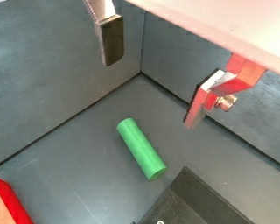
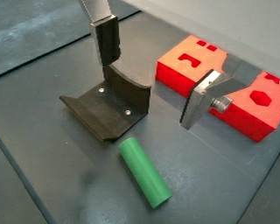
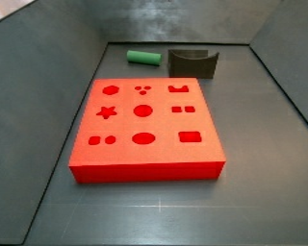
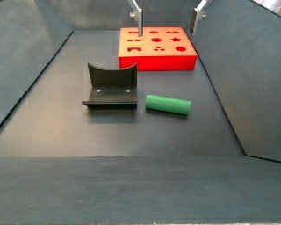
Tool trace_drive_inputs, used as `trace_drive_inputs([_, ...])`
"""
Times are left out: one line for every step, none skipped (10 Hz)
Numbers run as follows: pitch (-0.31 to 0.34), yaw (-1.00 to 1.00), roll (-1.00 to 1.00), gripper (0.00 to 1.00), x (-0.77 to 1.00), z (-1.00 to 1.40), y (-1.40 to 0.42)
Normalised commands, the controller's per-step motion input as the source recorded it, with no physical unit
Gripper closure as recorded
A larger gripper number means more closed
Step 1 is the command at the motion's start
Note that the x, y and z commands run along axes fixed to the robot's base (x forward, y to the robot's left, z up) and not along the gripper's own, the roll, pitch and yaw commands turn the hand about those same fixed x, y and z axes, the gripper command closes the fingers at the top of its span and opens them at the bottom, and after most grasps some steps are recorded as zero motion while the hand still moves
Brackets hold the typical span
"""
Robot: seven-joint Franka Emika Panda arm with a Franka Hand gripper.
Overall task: Pick up the round object. Move up. Place the round object on the fixture. Regrasp the round object. Move to above the board. Insert the round object.
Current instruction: Pick up the round object.
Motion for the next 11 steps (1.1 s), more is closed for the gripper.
trace_drive_inputs([0.027, 0.00, 0.00, 0.00, 0.00, -0.03, 0.01])
trace_drive_inputs([0.011, 0.17, 0.00, 0.00, 0.15, -0.54, 0.00])
trace_drive_inputs([0.000, 0.81, 0.00, 0.00, 0.00, -0.69, 0.22])
trace_drive_inputs([-0.090, 1.00, -0.01, 0.00, -0.07, -0.87, 0.13])
trace_drive_inputs([-0.079, 1.00, -0.06, 0.00, -0.02, -0.84, 0.16])
trace_drive_inputs([-0.027, 1.00, -0.07, 0.00, 0.00, -0.68, 0.07])
trace_drive_inputs([-0.001, 1.00, -0.08, 0.00, 0.00, -0.61, 0.03])
trace_drive_inputs([-0.001, 1.00, -0.07, 0.00, 0.00, -0.61, 0.03])
trace_drive_inputs([-0.006, 1.00, -0.08, 0.00, 0.00, -0.60, 0.03])
trace_drive_inputs([-0.010, 1.00, -0.08, 0.00, 0.00, -0.60, 0.03])
trace_drive_inputs([-0.010, 1.00, -0.08, 0.00, 0.00, -0.59, 0.03])
